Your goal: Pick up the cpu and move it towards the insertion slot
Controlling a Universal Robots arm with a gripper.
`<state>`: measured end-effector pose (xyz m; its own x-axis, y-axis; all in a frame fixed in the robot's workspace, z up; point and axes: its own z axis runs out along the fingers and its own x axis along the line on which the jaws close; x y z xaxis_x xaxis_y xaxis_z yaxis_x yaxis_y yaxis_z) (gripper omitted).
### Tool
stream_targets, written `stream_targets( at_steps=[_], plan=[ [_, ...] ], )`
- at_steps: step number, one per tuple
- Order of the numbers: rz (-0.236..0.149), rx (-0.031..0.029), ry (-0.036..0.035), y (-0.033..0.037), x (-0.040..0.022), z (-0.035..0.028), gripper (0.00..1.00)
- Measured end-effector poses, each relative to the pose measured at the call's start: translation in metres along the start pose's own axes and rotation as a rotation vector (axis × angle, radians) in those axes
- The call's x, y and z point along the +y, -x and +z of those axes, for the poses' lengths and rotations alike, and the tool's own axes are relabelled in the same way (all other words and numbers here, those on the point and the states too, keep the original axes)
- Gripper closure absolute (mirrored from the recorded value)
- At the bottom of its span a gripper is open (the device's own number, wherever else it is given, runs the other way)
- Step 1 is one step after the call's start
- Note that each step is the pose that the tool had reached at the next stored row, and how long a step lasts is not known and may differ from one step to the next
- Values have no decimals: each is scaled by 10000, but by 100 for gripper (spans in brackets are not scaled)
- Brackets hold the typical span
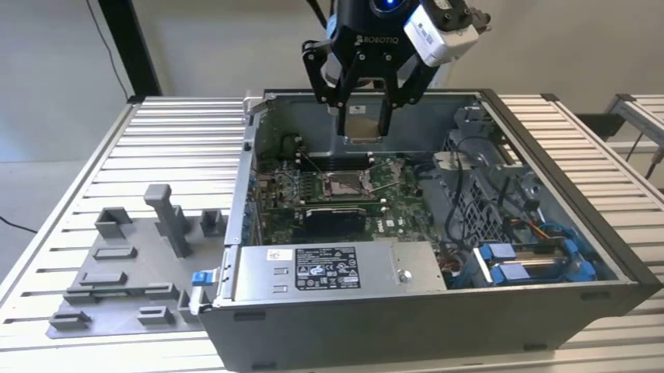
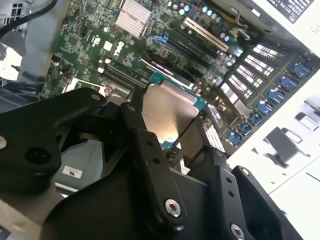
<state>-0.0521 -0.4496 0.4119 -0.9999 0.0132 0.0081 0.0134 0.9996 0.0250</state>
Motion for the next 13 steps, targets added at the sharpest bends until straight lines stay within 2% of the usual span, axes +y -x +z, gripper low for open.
stream_targets(
  at_steps=[13],
  plan=[
    [51, -3, 1, 1, 15, 2, 100]
  ],
)
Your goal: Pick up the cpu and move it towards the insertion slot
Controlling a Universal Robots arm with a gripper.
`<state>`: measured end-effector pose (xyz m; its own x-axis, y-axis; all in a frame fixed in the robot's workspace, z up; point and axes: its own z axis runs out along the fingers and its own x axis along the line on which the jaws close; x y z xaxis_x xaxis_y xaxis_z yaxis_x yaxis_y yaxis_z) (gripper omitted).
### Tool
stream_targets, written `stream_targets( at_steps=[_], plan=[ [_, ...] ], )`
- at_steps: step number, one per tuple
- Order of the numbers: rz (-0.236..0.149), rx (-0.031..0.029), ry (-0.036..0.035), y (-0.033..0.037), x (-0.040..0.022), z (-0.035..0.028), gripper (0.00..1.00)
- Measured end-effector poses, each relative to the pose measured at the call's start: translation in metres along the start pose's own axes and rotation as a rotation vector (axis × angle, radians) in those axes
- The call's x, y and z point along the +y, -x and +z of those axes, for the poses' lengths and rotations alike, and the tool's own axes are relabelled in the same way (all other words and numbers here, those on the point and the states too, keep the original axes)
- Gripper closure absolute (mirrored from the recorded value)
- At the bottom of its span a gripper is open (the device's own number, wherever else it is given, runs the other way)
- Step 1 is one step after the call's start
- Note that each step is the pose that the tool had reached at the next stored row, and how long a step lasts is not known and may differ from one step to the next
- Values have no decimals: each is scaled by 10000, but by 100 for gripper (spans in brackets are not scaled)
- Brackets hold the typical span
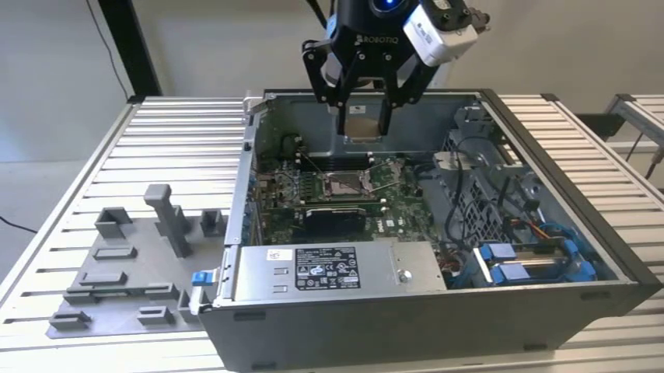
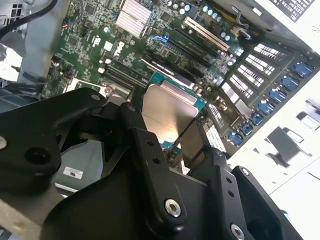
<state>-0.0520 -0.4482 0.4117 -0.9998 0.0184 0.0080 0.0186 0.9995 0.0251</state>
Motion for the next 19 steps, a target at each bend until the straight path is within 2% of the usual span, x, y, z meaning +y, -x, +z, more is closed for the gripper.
stream_targets(
  at_steps=[8, 19],
  plan=[
    [0, -3, 0, 0, 98, 2, 100],
    [0, -4, 0, 4, 330, 10, 100]
  ],
)
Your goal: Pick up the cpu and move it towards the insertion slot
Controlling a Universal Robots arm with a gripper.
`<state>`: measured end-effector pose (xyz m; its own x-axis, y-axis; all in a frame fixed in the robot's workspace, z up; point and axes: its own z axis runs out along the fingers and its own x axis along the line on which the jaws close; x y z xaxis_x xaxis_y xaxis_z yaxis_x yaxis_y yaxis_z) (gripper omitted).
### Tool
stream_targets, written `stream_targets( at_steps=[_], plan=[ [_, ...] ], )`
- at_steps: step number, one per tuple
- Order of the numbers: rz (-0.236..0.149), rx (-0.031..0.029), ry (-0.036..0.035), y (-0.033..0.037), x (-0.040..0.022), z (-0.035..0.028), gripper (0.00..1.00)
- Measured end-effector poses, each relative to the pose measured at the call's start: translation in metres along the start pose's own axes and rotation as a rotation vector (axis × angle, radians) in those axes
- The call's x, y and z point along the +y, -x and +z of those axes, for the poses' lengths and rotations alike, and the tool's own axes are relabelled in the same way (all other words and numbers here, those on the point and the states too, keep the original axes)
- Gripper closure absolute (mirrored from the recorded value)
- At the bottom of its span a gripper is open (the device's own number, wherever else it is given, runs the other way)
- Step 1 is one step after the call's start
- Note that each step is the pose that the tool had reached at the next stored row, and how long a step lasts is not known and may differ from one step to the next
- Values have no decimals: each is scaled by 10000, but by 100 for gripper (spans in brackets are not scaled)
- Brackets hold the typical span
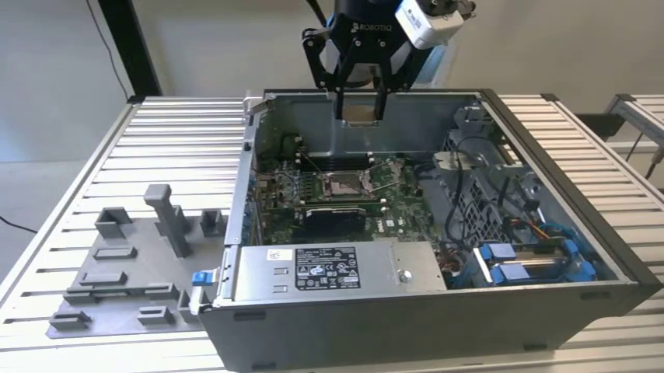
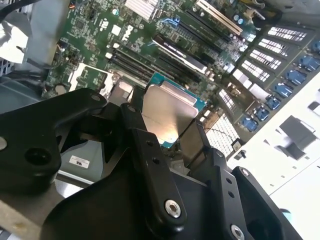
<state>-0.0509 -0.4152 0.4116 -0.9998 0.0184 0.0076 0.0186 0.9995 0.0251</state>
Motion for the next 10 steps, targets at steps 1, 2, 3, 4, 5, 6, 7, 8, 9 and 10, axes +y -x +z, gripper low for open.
stream_targets(
  at_steps=[1, 2, 3, 4, 5, 6, 7, 8, 9, 10],
  plan=[
    [0, 1, -1, 0, 21, 0, 100],
    [0, 0, 0, 0, 43, 2, 100],
    [0, 0, 0, 0, 67, 3, 100],
    [0, 0, 0, 0, 92, 4, 100],
    [0, -1, 0, 0, 118, 5, 100],
    [0, -1, 0, 0, 144, 6, 100],
    [1, -1, 0, -1, 171, 6, 100],
    [1, -2, 0, -1, 197, 7, 100],
    [0, -3, 1, -1, 222, 9, 100],
    [0, -3, 1, -1, 247, 9, 100]
  ],
)
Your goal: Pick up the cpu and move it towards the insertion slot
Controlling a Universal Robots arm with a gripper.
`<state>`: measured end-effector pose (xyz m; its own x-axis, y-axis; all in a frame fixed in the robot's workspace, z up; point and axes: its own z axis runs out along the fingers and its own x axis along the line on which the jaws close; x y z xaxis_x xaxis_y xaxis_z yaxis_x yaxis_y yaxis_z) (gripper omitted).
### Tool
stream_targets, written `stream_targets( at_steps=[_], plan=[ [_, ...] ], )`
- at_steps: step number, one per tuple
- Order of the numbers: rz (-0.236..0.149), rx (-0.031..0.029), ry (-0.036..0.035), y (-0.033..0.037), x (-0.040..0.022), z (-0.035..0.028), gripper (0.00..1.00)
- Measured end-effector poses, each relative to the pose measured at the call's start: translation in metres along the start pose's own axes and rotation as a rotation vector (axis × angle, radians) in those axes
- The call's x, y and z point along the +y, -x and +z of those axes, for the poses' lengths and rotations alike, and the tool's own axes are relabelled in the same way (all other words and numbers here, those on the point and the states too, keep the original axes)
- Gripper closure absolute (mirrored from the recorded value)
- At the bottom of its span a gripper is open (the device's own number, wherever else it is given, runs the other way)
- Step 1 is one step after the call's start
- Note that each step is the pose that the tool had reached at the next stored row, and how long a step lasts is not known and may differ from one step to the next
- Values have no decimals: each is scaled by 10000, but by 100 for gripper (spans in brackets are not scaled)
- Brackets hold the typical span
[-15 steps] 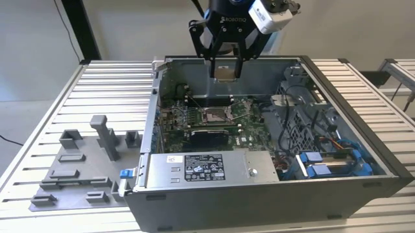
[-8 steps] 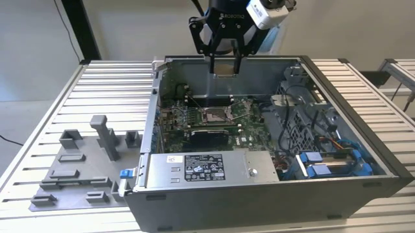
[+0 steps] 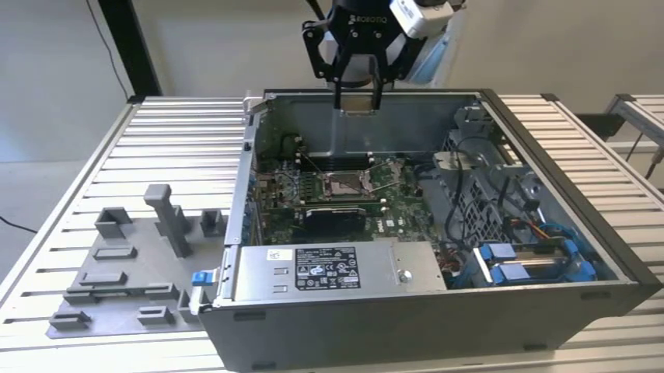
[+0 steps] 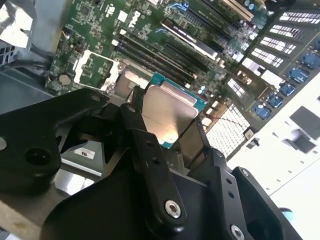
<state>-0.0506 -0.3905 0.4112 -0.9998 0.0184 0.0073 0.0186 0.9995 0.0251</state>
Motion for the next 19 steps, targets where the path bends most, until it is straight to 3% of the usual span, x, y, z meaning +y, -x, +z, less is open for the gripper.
stream_targets(
  at_steps=[9, 19],
  plan=[
    [0, -1, -1, -1, 201, 9, 100],
    [0, -1, -1, -1, 369, 22, 100]
  ],
)
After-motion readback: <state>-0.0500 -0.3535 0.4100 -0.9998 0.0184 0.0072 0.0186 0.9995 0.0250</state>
